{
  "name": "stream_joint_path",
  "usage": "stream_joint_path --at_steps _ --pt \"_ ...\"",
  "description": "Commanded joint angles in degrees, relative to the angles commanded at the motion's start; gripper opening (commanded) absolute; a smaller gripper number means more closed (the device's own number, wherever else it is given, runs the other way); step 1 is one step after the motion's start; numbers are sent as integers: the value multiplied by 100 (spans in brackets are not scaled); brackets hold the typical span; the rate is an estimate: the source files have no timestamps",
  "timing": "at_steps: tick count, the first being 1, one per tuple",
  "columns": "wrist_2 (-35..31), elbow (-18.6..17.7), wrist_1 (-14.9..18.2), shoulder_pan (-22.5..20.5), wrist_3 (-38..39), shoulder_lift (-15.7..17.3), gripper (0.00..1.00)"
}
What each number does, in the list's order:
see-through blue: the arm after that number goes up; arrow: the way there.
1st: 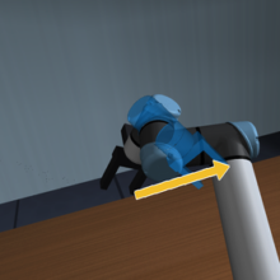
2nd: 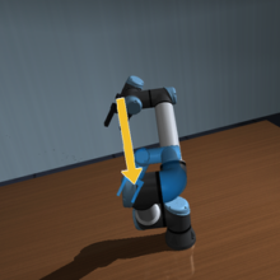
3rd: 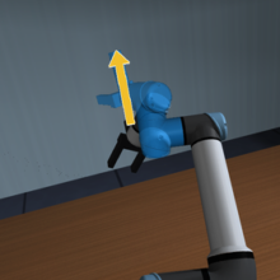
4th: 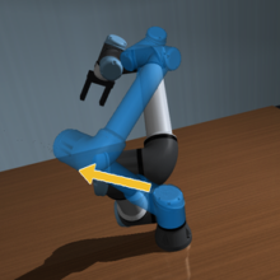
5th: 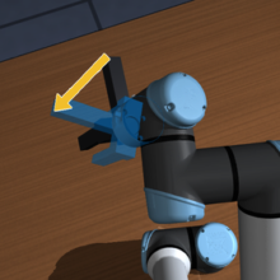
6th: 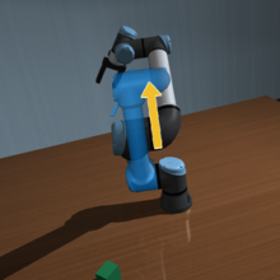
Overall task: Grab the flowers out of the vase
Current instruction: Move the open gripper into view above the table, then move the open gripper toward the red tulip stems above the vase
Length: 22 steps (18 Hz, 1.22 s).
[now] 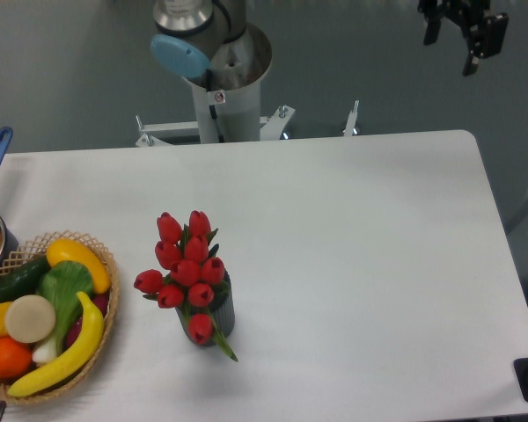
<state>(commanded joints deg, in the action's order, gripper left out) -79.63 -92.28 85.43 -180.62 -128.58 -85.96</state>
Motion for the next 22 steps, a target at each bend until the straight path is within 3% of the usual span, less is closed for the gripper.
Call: stream_joint_path --at_steps 6,10,17,22 --pt "9 -26 -26 105 333 44 100" --pt "569 -263 -157 465 1771 44 100" --pt "1273 -1089 -2151 1037 3591 53 100" --pt "1563 -1142 -2539 1502 4543 -201 100"
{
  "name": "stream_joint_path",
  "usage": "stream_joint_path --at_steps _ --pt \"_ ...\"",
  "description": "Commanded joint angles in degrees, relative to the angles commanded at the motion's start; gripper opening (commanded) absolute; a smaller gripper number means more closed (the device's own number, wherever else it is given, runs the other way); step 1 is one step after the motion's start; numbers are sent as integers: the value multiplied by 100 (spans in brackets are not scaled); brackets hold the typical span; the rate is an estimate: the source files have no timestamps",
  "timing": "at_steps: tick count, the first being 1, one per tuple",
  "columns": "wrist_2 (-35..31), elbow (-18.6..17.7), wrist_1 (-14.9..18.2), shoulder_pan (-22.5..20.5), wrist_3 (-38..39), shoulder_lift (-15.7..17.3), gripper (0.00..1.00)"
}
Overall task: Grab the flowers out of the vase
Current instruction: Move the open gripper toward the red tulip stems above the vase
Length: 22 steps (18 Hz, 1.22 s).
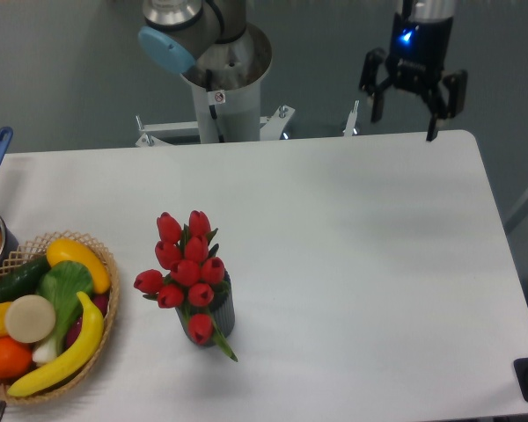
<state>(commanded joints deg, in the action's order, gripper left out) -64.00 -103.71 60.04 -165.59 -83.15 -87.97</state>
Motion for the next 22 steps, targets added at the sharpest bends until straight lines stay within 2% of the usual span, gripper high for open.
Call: stream_joint_path --at_steps 2,7,10,15,19,22 --pt "299 -131 -123 123 167 -71 100" --pt "888 -676 -685 448 133 -62 100" --pt "1204 -765 -721 755 133 -176 100" --pt "2355 -888 -713 915 177 -396 100" --pt "2497 -870 -782 1116 168 -633 100" --pt "2857 -853 -818 1231 238 -809 100"
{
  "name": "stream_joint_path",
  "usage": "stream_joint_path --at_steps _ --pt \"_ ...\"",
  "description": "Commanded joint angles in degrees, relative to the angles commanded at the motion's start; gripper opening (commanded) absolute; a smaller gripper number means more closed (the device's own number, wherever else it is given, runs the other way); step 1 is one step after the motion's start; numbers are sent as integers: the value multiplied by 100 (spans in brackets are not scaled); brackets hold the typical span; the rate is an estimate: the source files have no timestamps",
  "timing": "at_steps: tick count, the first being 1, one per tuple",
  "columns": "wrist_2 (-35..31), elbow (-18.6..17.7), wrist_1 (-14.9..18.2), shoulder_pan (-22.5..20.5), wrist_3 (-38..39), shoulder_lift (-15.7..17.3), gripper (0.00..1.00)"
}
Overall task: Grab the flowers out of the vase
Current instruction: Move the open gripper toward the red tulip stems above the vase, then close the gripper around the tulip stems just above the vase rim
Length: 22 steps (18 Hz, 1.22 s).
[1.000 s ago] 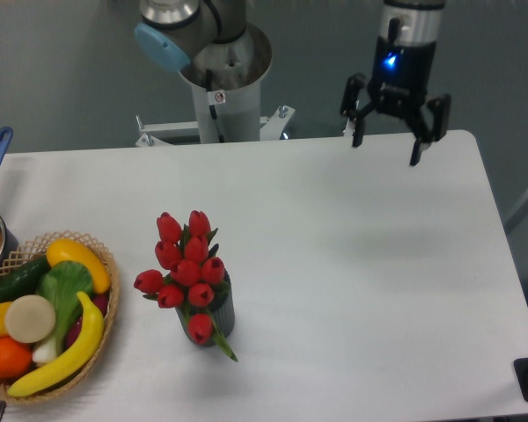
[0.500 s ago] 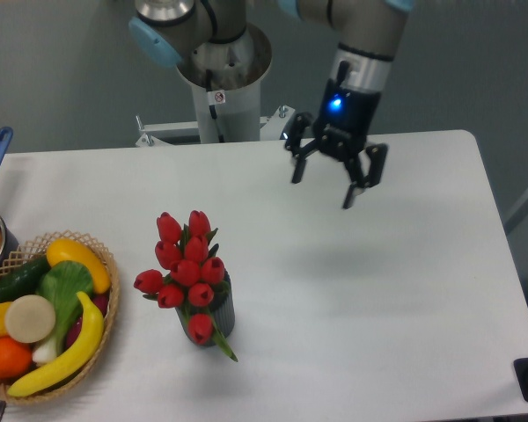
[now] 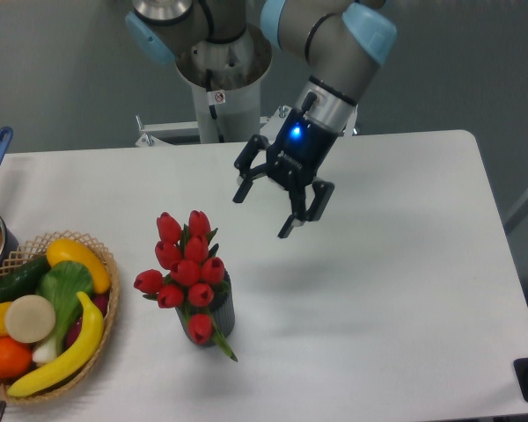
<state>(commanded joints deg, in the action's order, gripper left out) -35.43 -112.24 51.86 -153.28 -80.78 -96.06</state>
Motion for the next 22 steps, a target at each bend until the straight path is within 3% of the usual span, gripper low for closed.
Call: stream_joint_path --at_steps 10,13,15,22 --pt "564 342 -158 246 317 -721 100" --pt "564 369 -438 334 317 -870 100" --pt "581 387 -588 439 317 -958 100" --pt "581 396 -615 545 308 -985 100"
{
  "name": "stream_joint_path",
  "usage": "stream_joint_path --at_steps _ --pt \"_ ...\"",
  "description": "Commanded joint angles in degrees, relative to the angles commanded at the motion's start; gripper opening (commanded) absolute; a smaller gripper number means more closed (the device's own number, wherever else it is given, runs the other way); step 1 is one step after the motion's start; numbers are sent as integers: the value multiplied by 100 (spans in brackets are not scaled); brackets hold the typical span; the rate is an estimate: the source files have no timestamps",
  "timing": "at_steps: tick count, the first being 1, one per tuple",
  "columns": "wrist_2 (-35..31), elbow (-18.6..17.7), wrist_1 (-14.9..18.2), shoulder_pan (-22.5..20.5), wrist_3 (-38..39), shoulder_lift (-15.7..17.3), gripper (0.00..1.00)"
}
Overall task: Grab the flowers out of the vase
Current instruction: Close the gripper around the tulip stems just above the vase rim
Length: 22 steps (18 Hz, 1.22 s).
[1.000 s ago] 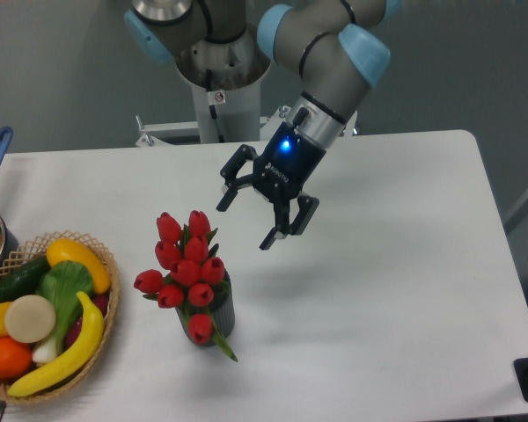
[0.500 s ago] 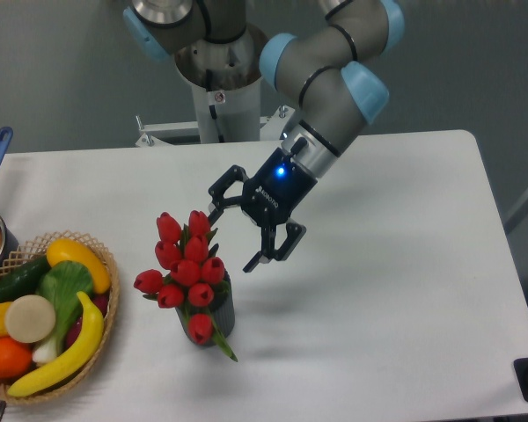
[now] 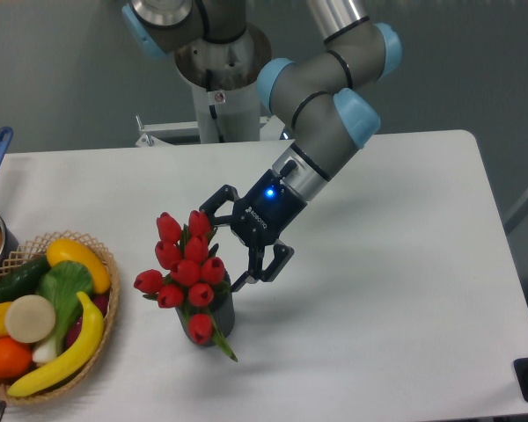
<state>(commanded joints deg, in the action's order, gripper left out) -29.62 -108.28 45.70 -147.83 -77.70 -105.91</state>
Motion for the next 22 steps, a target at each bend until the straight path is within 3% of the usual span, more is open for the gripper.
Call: stream_joint_path --at_steps 15,22 --pt "0 96 -18 158 -9 -123 99" --pt "0 149 -18 158 -17 -158 55"
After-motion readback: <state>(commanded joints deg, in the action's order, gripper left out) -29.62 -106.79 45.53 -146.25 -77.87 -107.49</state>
